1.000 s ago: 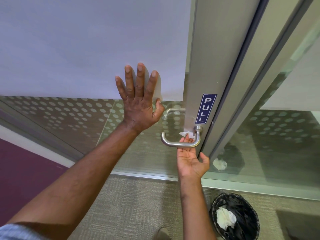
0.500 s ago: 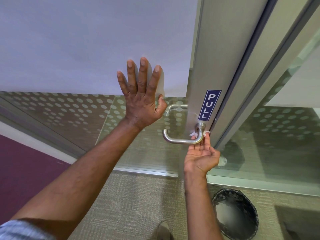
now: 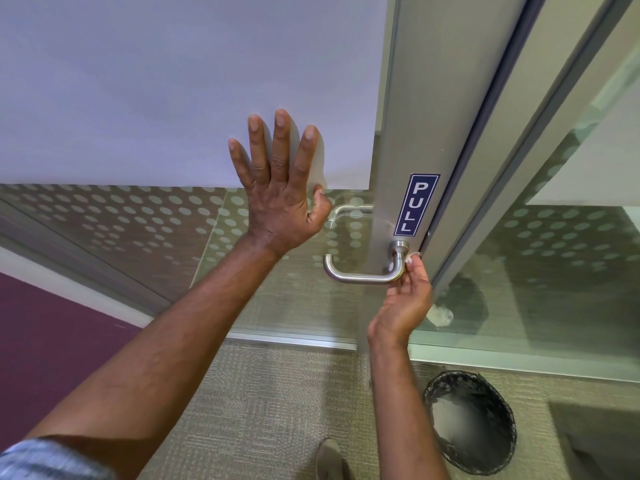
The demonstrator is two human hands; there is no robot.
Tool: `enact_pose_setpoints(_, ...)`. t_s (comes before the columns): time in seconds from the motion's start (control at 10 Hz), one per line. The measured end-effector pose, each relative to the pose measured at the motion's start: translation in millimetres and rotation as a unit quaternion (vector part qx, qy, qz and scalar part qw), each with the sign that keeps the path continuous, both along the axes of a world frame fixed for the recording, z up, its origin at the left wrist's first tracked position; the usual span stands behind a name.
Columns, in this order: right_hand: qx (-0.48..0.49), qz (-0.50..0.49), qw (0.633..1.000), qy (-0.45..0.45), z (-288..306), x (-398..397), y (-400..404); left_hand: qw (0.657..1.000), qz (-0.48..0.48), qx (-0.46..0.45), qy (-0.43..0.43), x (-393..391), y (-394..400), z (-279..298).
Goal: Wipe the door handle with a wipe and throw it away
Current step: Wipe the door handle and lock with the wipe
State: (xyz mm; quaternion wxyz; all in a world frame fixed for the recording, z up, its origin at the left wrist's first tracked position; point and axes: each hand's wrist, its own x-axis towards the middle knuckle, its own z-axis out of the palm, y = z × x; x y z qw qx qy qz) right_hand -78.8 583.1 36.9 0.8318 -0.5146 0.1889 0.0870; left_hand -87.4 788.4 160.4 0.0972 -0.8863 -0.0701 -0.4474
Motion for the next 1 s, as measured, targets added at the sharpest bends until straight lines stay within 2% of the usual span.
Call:
enact_pose_setpoints(0.1,-0.007,-0.024,1.000,-0.018,8.1,-5.1,3.5,1.000,0.001,0.002,-0.003,0.3,0.1,-1.1)
enact_pose_setpoints(0.2,-0.151,-0.017,0.976,-0.155,12.2,-10.9,5.2,1.000,-0.001,0.005,-0.011,1.7,1.6,-2.2)
enact_pose_setpoints(0.3,-0.187,-0.042,0.957,-0.216,2.8,-8.2,3.5,1.000,-0.002,0.004,-0.013,2.4,1.6,-2.4)
enact_pose_setpoints(0.4,-0.239,-0.020,0.928,-0.286,-2.8,-3.1,-2.1,1.000,-0.003,0.006,-0.018,2.9,1.1,-2.7)
enact_pose_setpoints(0.5,-0.249,-0.012,0.915,-0.318,-8.3,1.9,-3.9,1.000,-0.004,0.005,-0.020,3.1,0.6,-2.5)
enact_pose_setpoints(0.6,-0.249,-0.015,0.916,-0.315,-7.0,2.9,-2.1,1.000,-0.003,0.004,-0.019,2.5,0.4,-2.1)
enact_pose_setpoints(0.8,-0.158,-0.052,0.958,-0.233,-2.3,0.9,4.5,1.000,-0.004,0.001,-0.016,1.9,-0.1,-2.0)
enact_pose_setpoints(1.0,-0.141,-0.025,0.973,-0.180,5.5,0.8,-10.5,1.000,-0.007,-0.007,-0.010,0.2,-2.3,-1.2)
